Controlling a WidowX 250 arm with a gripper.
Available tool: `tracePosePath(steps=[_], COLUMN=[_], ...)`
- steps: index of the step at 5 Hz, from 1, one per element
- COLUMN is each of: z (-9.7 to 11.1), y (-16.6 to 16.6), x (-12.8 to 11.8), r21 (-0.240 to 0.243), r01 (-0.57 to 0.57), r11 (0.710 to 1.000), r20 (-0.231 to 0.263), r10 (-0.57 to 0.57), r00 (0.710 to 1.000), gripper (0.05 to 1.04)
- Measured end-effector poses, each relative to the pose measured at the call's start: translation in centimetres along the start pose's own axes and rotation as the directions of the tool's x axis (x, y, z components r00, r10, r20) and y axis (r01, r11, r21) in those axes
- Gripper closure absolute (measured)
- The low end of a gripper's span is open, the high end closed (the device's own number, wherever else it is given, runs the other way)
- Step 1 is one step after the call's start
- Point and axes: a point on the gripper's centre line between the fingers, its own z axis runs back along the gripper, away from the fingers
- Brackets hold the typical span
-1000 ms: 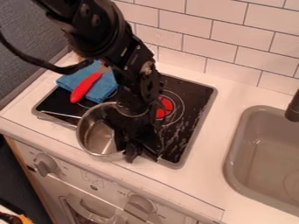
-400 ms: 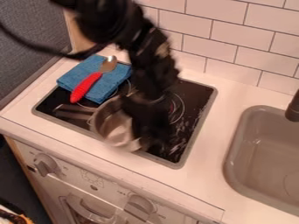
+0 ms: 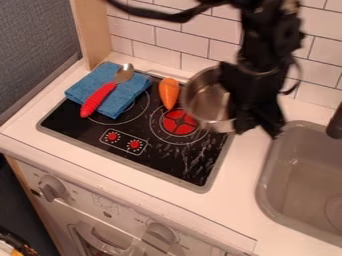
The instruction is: Move the silver pot in the top right of the burner
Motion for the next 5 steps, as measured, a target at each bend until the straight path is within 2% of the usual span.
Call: tracePosePath(steps=[1, 2, 3, 4, 5], z=[-1.9, -4.0, -6.6, -7.5, -7.9], y=[-0.7, -0.8, -0.6, 1.0, 2.1], x=[3.0, 4.5, 4.0, 3.7, 3.4], r21=[0.002, 0.028, 0.027, 0.043, 0.036], r01=[0.041, 0.080, 0.103, 0.104, 0.096], r11=[0.999, 0.996, 0.994, 0.994, 0.995], r20=[-0.013, -0.033, -0.079, -0.094, -0.106], r10=[-0.041, -0.079, -0.100, -0.099, -0.092], r00=[0.999, 0.996, 0.992, 0.991, 0.990], gripper=[1.006, 1.006, 1.006, 1.006, 1.006])
